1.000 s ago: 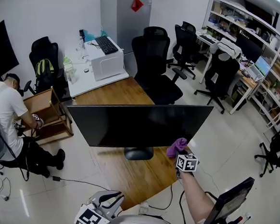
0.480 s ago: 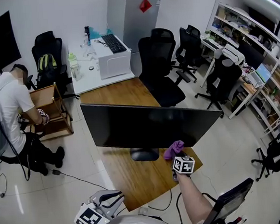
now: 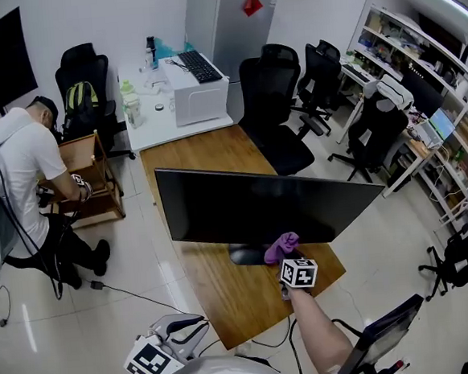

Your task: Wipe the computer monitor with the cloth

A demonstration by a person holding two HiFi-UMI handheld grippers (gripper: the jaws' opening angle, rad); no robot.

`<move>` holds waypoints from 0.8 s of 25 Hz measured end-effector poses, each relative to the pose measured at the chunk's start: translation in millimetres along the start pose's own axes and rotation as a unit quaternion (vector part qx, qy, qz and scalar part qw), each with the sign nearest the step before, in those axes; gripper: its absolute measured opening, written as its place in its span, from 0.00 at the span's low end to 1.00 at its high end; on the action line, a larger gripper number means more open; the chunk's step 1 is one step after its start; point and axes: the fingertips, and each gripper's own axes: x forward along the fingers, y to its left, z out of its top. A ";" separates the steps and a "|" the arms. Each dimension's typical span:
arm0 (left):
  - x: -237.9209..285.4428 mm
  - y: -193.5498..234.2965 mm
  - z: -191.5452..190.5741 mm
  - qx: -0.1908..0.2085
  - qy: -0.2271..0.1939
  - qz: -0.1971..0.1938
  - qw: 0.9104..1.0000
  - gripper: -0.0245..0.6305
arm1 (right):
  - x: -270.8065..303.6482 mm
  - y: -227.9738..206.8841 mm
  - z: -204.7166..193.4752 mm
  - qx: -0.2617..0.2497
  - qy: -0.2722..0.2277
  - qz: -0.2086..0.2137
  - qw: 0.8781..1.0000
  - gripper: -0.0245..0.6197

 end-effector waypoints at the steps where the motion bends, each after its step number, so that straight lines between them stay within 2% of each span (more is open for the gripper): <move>1: -2.7 1.8 -0.9 -0.001 0.000 -0.001 1.000 0.14 | 1.9 5.9 0.2 0.000 0.001 0.001 1.000 0.12; 20: -46.4 41.4 -19.2 -0.010 -0.006 -0.027 1.000 0.14 | 28.9 111.1 6.2 -0.022 0.008 0.026 0.999 0.12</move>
